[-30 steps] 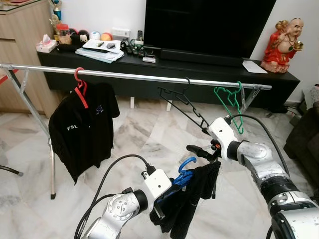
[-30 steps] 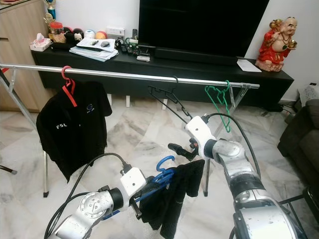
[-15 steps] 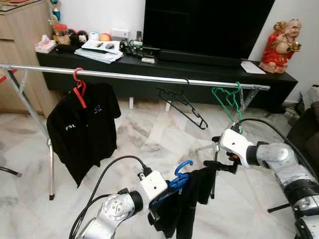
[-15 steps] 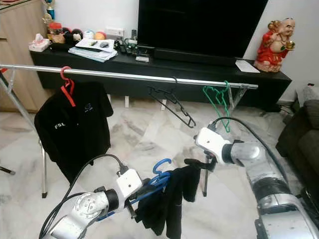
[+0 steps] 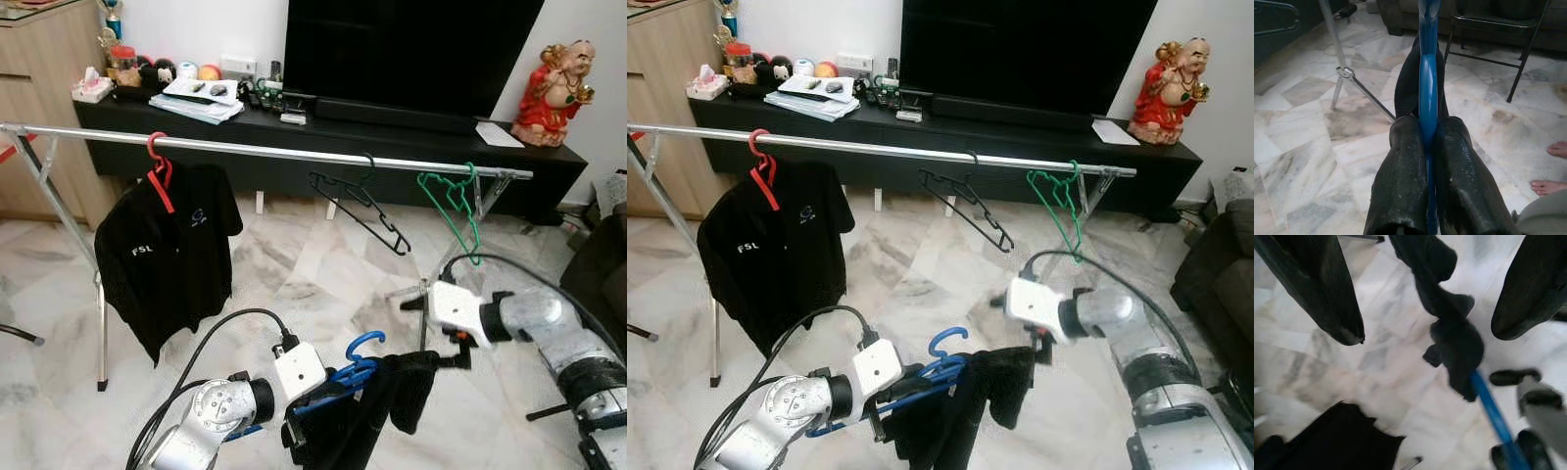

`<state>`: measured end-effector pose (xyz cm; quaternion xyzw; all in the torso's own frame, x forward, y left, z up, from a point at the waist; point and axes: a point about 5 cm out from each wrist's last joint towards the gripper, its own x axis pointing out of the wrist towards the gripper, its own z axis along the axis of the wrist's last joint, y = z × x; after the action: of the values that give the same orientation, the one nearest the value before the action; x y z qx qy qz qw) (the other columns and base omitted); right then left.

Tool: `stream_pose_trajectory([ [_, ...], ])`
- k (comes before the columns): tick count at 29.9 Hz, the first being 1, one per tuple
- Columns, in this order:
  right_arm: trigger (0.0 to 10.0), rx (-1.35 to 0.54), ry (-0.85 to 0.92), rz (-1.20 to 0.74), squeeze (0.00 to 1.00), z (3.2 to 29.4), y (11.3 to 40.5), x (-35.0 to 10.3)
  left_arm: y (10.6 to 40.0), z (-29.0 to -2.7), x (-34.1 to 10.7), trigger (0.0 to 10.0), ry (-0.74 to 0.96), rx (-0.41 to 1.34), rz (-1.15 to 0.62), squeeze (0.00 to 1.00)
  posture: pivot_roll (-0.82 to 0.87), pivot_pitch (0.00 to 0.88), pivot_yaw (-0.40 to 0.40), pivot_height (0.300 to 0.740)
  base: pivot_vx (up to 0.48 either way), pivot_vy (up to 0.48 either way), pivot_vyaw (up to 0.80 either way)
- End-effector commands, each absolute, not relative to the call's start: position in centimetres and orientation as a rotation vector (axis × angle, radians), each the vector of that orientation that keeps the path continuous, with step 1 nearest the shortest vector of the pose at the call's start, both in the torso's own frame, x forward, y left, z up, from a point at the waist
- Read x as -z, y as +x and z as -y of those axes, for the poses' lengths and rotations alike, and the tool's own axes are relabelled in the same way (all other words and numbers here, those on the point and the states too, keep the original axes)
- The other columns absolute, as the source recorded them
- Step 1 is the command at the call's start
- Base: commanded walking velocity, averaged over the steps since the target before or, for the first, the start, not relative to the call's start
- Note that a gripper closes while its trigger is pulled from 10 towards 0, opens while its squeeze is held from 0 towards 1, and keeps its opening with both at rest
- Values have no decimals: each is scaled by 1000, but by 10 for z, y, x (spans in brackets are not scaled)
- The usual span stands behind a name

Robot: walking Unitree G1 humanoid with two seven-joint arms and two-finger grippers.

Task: Hang hanger

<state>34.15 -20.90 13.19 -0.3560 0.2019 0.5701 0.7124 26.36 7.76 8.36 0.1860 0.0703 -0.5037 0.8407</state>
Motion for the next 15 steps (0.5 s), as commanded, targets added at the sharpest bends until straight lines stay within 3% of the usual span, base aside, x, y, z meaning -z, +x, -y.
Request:
stream_pose_trajectory([
  [1,10000,-1292,-815,-486,0,213,337,-127,265,-66,-100,10000,374,1107,-69,0,91,0,-160,740,0,0,0],
  [15,10000,-1323,-826,-544,0,203,330,-103,261,-57,-106,10000,377,1181,-66,0,105,0,-163,740,0,0,0],
])
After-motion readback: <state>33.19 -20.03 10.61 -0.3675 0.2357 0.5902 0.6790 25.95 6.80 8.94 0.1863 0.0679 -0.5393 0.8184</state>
